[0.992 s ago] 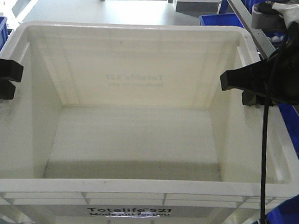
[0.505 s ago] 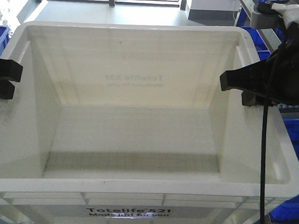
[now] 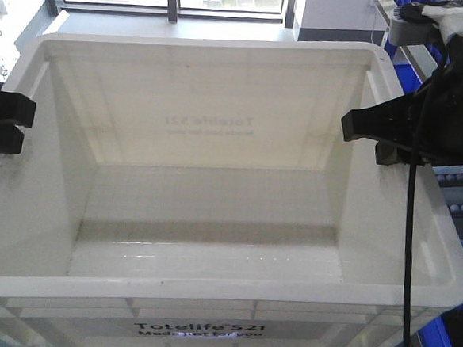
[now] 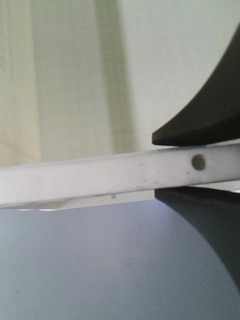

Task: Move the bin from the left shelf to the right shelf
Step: 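Carry the tote with both grippers while driving across the room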

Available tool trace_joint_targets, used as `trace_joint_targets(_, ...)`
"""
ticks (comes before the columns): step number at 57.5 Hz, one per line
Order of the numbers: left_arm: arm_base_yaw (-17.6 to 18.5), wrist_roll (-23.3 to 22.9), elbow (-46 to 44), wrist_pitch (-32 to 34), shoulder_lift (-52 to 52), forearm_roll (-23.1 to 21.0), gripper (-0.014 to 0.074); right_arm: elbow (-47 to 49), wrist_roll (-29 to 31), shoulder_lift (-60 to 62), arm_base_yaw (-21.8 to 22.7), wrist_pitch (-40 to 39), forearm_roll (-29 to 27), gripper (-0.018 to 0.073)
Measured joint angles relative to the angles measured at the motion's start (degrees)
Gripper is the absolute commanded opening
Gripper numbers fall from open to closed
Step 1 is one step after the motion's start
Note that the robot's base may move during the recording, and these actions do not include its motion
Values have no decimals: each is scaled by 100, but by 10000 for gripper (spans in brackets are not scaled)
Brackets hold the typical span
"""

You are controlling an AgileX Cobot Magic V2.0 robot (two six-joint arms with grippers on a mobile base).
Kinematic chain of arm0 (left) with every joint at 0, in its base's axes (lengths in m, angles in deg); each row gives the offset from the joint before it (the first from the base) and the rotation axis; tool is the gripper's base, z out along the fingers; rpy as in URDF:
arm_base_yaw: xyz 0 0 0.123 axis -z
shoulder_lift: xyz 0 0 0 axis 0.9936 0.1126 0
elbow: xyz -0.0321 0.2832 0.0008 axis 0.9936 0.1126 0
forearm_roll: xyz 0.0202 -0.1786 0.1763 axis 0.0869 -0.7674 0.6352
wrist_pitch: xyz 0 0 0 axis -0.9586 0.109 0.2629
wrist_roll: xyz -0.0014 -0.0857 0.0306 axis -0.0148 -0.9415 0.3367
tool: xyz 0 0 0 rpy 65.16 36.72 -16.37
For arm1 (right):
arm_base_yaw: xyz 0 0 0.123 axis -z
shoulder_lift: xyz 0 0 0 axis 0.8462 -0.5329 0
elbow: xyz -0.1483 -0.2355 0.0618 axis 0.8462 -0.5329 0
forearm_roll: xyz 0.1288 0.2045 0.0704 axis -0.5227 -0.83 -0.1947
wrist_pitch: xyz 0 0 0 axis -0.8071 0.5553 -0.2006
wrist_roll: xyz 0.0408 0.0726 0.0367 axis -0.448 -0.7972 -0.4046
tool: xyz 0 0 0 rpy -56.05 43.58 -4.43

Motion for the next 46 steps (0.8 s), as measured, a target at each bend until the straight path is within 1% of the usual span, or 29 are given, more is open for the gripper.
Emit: trace_joint_targets(46,0,4,0,0,11,-12,-6,4,0,0,0,37,0,0)
